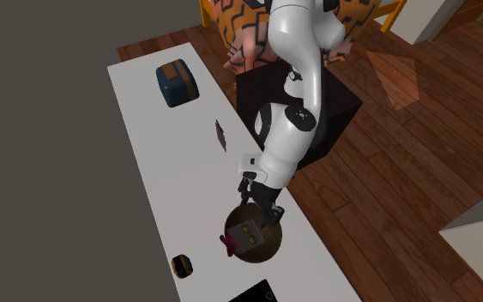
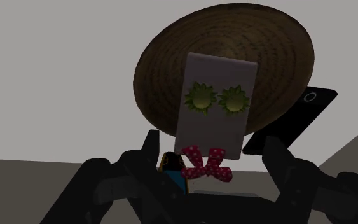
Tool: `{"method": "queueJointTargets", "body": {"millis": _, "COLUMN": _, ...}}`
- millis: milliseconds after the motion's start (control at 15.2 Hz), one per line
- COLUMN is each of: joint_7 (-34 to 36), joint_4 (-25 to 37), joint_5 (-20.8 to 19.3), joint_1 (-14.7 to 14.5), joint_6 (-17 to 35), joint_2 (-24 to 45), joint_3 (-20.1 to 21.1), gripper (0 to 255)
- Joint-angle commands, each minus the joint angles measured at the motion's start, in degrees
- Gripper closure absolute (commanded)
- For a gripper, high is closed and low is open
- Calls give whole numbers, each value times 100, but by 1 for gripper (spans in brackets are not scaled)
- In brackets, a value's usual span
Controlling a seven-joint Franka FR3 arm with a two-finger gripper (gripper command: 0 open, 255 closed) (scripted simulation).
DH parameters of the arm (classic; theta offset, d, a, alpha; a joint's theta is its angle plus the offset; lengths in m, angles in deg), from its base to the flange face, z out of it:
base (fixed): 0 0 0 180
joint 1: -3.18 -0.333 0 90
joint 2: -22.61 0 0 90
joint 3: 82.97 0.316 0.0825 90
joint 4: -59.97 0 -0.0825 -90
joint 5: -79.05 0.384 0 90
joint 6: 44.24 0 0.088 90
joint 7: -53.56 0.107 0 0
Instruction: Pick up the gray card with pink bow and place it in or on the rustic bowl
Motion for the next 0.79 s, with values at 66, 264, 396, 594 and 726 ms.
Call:
{"method": "queueJointTargets", "body": {"millis": 66, "joint_7": 0, "joint_4": 0, "joint_5": 0, "joint_1": 0, "joint_6": 0, "joint_2": 0, "joint_3": 0, "gripper": 0}}
{"method": "queueJointTargets", "body": {"millis": 264, "joint_7": -68, "joint_4": -223, "joint_5": 163, "joint_1": 127, "joint_6": -118, "joint_2": -352, "joint_3": 144, "gripper": 0}}
{"method": "queueJointTargets", "body": {"millis": 396, "joint_7": -145, "joint_4": -392, "joint_5": 330, "joint_1": 241, "joint_6": -235, "joint_2": -659, "joint_3": 275, "gripper": 0}}
{"method": "queueJointTargets", "body": {"millis": 594, "joint_7": -146, "joint_4": -392, "joint_5": 331, "joint_1": 240, "joint_6": -234, "joint_2": -659, "joint_3": 274, "gripper": 0}}
{"method": "queueJointTargets", "body": {"millis": 726, "joint_7": -146, "joint_4": -392, "joint_5": 331, "joint_1": 240, "joint_6": -234, "joint_2": -659, "joint_3": 274, "gripper": 0}}
